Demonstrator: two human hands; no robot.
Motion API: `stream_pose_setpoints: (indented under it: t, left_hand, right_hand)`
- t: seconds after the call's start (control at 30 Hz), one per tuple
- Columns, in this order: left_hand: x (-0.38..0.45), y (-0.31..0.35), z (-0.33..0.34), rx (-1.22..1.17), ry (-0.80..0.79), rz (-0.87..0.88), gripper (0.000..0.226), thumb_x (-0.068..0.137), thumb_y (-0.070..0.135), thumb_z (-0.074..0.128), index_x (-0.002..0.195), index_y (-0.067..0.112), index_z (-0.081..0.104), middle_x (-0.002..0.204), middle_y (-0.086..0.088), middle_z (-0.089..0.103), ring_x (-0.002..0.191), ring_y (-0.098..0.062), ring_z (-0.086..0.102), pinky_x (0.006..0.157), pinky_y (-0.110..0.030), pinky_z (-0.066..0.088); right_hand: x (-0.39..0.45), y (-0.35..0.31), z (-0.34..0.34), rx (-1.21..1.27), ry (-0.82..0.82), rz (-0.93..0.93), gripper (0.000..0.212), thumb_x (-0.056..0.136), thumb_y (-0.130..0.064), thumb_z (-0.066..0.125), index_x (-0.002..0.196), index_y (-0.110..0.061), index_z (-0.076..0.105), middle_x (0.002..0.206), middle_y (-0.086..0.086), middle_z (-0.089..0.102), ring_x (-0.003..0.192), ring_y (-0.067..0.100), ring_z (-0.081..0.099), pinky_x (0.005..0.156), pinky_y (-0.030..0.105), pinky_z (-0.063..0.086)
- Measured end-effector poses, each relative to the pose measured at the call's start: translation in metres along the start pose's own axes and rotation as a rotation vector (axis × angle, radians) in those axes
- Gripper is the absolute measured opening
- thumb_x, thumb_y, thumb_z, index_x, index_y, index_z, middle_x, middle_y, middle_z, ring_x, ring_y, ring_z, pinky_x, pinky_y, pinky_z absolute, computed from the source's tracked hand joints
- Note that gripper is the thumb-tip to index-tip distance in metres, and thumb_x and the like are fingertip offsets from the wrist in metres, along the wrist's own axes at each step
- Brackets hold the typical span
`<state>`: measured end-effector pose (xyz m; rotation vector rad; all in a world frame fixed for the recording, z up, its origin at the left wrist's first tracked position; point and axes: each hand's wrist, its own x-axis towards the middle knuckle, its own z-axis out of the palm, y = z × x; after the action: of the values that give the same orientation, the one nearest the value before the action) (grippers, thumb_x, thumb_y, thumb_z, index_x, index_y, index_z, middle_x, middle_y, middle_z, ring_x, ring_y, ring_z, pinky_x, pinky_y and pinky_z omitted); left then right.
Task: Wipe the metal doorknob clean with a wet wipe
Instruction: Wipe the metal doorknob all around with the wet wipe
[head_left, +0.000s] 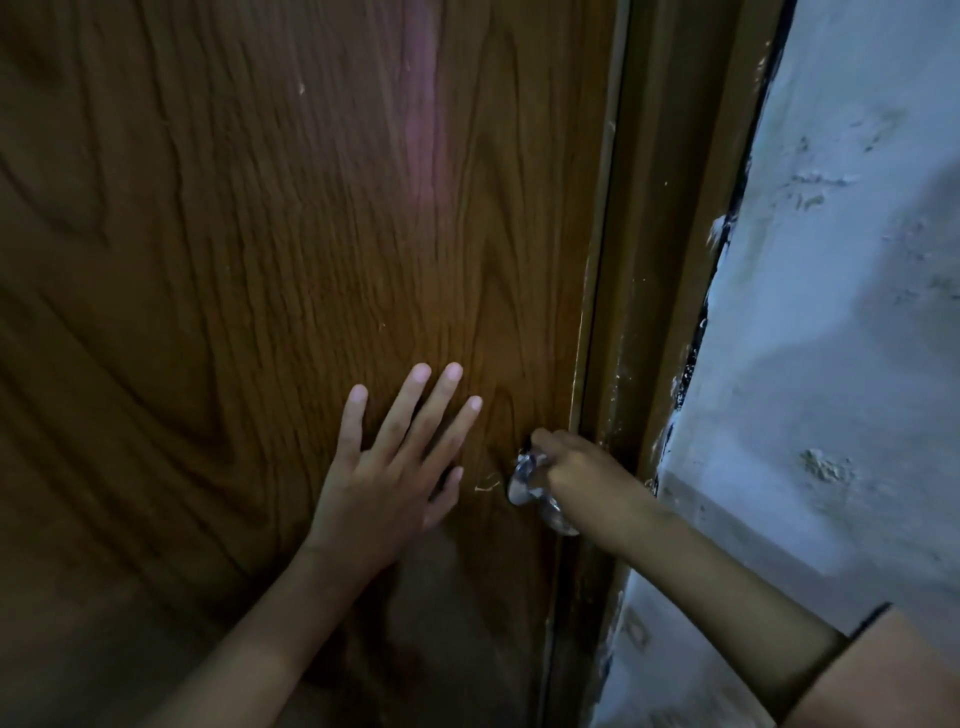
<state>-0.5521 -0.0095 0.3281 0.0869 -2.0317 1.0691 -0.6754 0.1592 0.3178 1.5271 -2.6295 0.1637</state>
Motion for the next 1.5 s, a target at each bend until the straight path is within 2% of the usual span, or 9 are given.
stream_pose_setpoints:
  t: [0.13, 0.3, 0.4, 0.63, 0.77, 0.93, 1.1, 1.27, 1.5]
  left_hand:
    - [0.000, 0.000, -0.001, -0.012, -0.014, -0.024, 0.062, 0.089, 0.048, 0.030, 0.143, 0.018, 0.026, 0.150, -0.010, 0.024, 0.137, -0.029, 0.022, 0.106, -0.055, 0.016]
    - [0.001, 0.020, -0.006, -0.464, 0.059, 0.093, 0.037, 0.081, 0.025, 0.053, 0.115, 0.012, 0.063, 0.128, -0.017, 0.057, 0.120, -0.028, 0.054, 0.097, -0.043, 0.046]
    - [0.014, 0.036, -0.018, -0.895, -0.170, -0.027, 0.036, 0.085, 0.018, 0.053, 0.120, 0.012, 0.060, 0.128, -0.009, 0.059, 0.107, -0.019, 0.063, 0.074, -0.033, 0.058]
    - [0.050, 0.061, -0.020, -1.507, -0.386, -0.509, 0.037, 0.090, 0.016, 0.054, 0.126, 0.023, 0.051, 0.117, 0.000, 0.062, 0.090, -0.003, 0.061, 0.075, -0.019, 0.054]
    - [0.052, 0.053, -0.018, -1.334, -0.299, -0.530, 0.018, 0.088, 0.013, 0.057, 0.105, 0.016, 0.063, 0.098, -0.001, 0.069, 0.080, -0.002, 0.060, 0.062, -0.007, 0.046]
    - [0.046, 0.054, -0.021, -1.013, -0.222, -0.225, 0.023, 0.070, 0.002, 0.074, 0.091, 0.008, 0.066, 0.100, -0.008, 0.068, 0.079, -0.018, 0.068, 0.054, -0.027, 0.056]
    - [0.045, 0.063, -0.015, -0.770, -0.184, 0.039, 0.035, 0.048, 0.012, 0.087, 0.078, 0.016, 0.070, 0.072, 0.003, 0.069, 0.060, -0.015, 0.062, 0.050, -0.020, 0.047]
    - [0.054, 0.070, -0.012, -0.487, -0.223, 0.206, 0.040, 0.045, 0.035, 0.084, 0.083, 0.031, 0.071, 0.075, 0.008, 0.066, 0.069, -0.012, 0.061, 0.059, -0.024, 0.048]
    - [0.030, 0.063, -0.003, -0.450, -0.138, 0.193, 0.028, 0.059, 0.027, 0.076, 0.087, 0.025, 0.070, 0.082, 0.005, 0.068, 0.078, -0.018, 0.057, 0.072, -0.032, 0.030]
  right_hand:
    - [-0.005, 0.015, -0.013, 0.311, 0.209, 0.122, 0.032, 0.082, -0.001, 0.051, 0.079, -0.033, 0.056, 0.093, 0.011, 0.049, 0.088, 0.022, 0.046, 0.079, 0.038, 0.041]
    - [-0.014, 0.020, -0.024, 0.489, 0.488, 0.194, 0.028, 0.080, 0.014, 0.052, 0.092, -0.003, 0.070, 0.091, 0.013, 0.058, 0.084, 0.019, 0.056, 0.076, 0.012, 0.044]
    - [-0.016, 0.013, -0.026, 0.703, 0.593, 0.259, 0.028, 0.082, 0.012, 0.050, 0.090, -0.005, 0.071, 0.082, -0.006, 0.055, 0.076, 0.001, 0.054, 0.069, -0.002, 0.039]
    - [-0.017, 0.002, -0.022, 1.110, 0.537, 0.326, 0.033, 0.086, 0.003, 0.052, 0.078, -0.026, 0.066, 0.085, -0.002, 0.067, 0.081, 0.011, 0.064, 0.077, 0.028, 0.053]
    - [-0.022, 0.004, -0.018, 1.175, 0.429, 0.266, 0.038, 0.088, 0.004, 0.047, 0.088, -0.027, 0.068, 0.093, -0.007, 0.068, 0.089, 0.001, 0.063, 0.080, 0.017, 0.051]
    - [-0.026, 0.017, -0.019, 1.254, 0.566, 0.331, 0.043, 0.088, 0.008, 0.041, 0.085, -0.027, 0.064, 0.088, -0.008, 0.065, 0.083, -0.002, 0.061, 0.075, 0.008, 0.049]
    - [-0.031, 0.024, -0.008, 1.305, 0.566, 0.375, 0.037, 0.091, 0.004, 0.040, 0.086, -0.024, 0.063, 0.083, -0.004, 0.064, 0.078, 0.006, 0.060, 0.068, 0.007, 0.050]
    - [-0.025, 0.022, 0.012, 1.326, 0.443, 0.496, 0.022, 0.095, -0.022, 0.041, 0.102, -0.020, 0.062, 0.100, 0.003, 0.065, 0.101, 0.020, 0.060, 0.094, 0.035, 0.047]
    - [-0.025, 0.014, 0.029, 1.588, 0.302, 0.658, 0.054, 0.091, -0.054, 0.026, 0.081, -0.020, 0.067, 0.088, 0.001, 0.069, 0.088, 0.015, 0.064, 0.081, 0.034, 0.050]
